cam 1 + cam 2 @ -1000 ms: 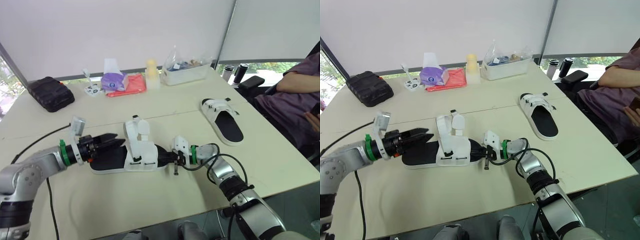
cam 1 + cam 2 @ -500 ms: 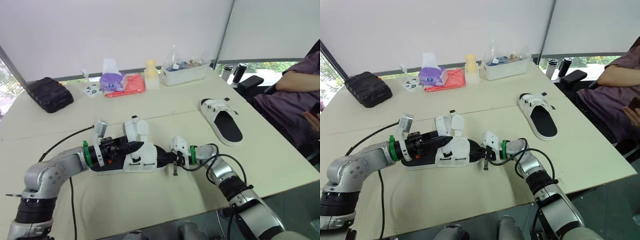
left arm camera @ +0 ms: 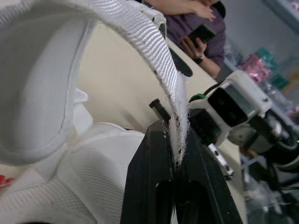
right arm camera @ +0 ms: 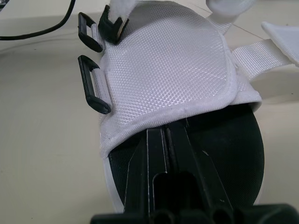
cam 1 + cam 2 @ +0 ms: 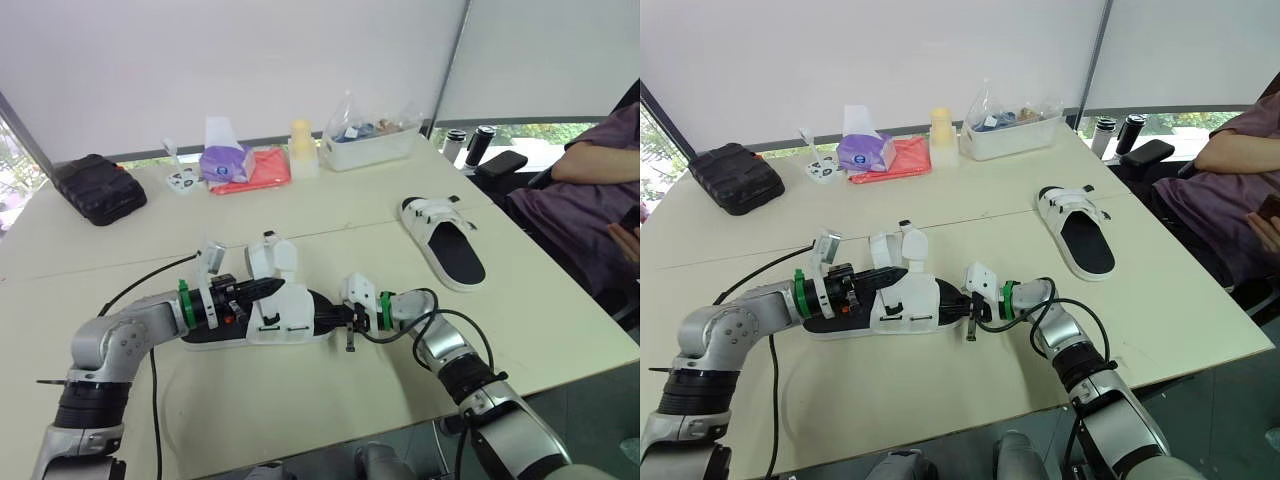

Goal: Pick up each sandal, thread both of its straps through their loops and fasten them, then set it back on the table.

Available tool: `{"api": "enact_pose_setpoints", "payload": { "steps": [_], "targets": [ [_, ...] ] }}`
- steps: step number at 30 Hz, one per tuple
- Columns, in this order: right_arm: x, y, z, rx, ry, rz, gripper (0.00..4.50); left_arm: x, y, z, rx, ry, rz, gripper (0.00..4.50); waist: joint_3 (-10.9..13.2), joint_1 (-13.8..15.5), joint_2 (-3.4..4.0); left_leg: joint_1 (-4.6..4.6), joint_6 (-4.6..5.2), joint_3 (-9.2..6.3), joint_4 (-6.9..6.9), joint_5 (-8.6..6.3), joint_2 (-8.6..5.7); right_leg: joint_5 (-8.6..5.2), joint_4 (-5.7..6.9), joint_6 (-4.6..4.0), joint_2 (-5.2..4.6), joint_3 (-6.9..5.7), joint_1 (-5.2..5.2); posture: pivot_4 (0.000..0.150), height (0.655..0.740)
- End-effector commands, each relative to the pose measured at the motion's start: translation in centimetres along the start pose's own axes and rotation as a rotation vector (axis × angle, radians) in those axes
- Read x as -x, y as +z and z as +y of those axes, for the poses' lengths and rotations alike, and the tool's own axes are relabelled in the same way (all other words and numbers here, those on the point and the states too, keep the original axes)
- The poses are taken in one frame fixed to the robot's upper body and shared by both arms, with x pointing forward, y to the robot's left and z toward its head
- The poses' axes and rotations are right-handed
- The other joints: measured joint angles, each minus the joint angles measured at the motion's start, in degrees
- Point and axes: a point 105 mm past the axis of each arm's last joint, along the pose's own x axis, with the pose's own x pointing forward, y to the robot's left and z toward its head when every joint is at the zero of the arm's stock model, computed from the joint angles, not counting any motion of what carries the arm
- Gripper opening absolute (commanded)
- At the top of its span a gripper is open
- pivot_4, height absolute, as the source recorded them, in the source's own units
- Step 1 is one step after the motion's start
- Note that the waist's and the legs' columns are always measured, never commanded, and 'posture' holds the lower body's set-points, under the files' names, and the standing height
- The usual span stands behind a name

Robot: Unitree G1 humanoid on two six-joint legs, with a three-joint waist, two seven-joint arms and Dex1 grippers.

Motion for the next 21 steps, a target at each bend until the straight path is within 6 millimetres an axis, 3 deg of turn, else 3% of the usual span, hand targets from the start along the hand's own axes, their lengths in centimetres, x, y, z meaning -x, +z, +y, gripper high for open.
{"api": "enact_pose_setpoints", "payload": {
  "steps": [1, 6, 11, 15, 21],
  "targets": [
    [0.8, -4.0, 1.3, -0.095, 0.009, 0.154, 0.00, 1.2, 1.9, -1.7, -0.079, -0.053, 0.002, 0.06, 0.0, 0.0, 0.00, 0.00, 0.00, 0.00, -0.01, 0.00, 0.00, 0.00, 0.00, 0.00, 0.00, 0.00, -0.01, 0.150, 0.7400],
    [0.6, -4.1, 1.3, -0.099, 0.015, 0.157, 0.00, 1.8, 1.9, -1.5, -0.128, -0.050, 0.077, 0.06, 0.0, 0.0, 0.01, 0.00, 0.00, 0.01, -0.02, 0.00, 0.00, 0.00, -0.04, 0.00, 0.00, 0.00, 0.02, 0.150, 0.7400],
    [0.3, -4.0, 1.4, -0.097, 0.019, 0.154, 0.00, 0.3, 3.1, -1.8, -0.104, -0.113, 0.044, 0.06, 0.0, 0.0, -0.02, 0.00, 0.00, -0.01, -0.02, 0.00, 0.00, 0.00, -0.07, 0.00, 0.02, -0.02, 0.05, 0.150, 0.7400],
    [0.1, -4.1, 1.7, -0.090, 0.031, 0.159, 0.00, -1.1, 2.6, -2.6, -0.003, -0.233, 0.069, 0.06, 0.0, -0.1, -0.01, 0.02, 0.00, 0.00, -0.06, 0.00, 0.03, 0.00, -0.08, 0.00, 0.05, -0.01, 0.02, 0.150, 0.7400],
    [0.2, -4.2, 1.6, -0.089, 0.026, 0.163, 0.00, -0.8, 2.1, -1.2, 0.060, -0.230, 0.107, 0.06, 0.0, -0.1, -0.01, 0.02, 0.00, 0.01, -0.07, 0.00, 0.05, 0.00, -0.08, 0.00, 0.08, -0.01, 0.01, 0.150, 0.7400]
  ]
}}
